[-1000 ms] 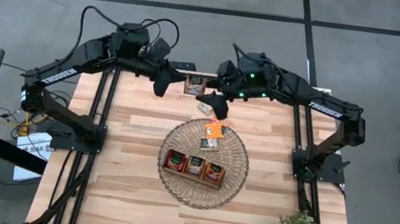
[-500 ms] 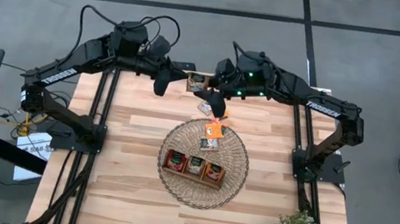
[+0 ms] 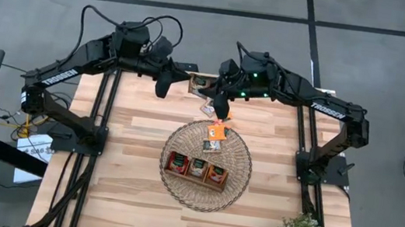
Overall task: Pick & Place Tea
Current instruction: Put the brown tea bag into the middle section of the wooden organizer
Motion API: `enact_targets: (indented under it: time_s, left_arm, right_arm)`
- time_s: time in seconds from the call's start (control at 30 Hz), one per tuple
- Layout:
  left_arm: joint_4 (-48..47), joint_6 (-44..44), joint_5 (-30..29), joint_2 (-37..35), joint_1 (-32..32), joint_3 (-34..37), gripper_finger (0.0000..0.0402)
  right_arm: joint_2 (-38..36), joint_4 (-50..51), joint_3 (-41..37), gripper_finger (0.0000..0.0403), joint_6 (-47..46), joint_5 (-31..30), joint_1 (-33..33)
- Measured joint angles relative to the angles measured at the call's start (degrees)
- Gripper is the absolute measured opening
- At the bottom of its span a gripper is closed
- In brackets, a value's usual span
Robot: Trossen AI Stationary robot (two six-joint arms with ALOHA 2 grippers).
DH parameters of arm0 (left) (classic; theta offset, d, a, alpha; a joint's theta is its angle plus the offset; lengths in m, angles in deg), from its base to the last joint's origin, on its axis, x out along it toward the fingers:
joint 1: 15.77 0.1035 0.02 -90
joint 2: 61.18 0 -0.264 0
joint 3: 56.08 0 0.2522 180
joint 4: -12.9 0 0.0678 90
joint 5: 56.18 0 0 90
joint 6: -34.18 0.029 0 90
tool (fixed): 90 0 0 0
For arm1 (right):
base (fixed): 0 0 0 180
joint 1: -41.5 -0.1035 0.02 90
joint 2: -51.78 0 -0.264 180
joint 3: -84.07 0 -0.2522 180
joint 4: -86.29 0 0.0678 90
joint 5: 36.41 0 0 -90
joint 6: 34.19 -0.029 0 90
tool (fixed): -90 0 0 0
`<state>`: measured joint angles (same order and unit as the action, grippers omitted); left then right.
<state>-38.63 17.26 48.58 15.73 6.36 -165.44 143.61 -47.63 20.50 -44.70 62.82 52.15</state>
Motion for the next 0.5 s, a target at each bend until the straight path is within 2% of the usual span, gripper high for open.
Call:
enact_targets:
  time_s: [0.13,0.5]
  left_arm:
    - [0.3,0.8,-0.2,0.0,0.0,0.0,0.0000]
    - [0.4,6.0,-0.2,-0.8,0.0,0.0,0.0001]
  right_arm:
    - [0.0,0.0,0.0,0.0008,0.0,0.0,0.0]
    - [0.0,0.9,0.0,0.0007,-0.1,-0.1,0.0]
